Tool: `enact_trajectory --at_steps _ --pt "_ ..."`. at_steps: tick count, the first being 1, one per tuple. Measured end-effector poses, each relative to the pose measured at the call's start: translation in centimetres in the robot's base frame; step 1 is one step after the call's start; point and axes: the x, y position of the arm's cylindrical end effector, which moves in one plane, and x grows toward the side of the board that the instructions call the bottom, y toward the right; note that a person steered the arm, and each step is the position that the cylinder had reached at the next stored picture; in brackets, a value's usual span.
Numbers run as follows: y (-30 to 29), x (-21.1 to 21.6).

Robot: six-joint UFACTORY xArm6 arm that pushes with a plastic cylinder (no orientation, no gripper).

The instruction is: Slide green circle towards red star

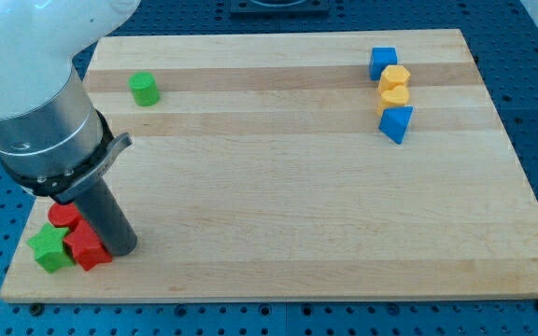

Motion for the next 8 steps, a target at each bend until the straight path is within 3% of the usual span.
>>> enact_trajectory --at_steps 1,2,4,6,8 --pt "1.0 -0.4" --pt "3.5 -5.3" --pt "6.9 -19.5" --pt "4.6 -30.2" --pt "-0.2 -27.3"
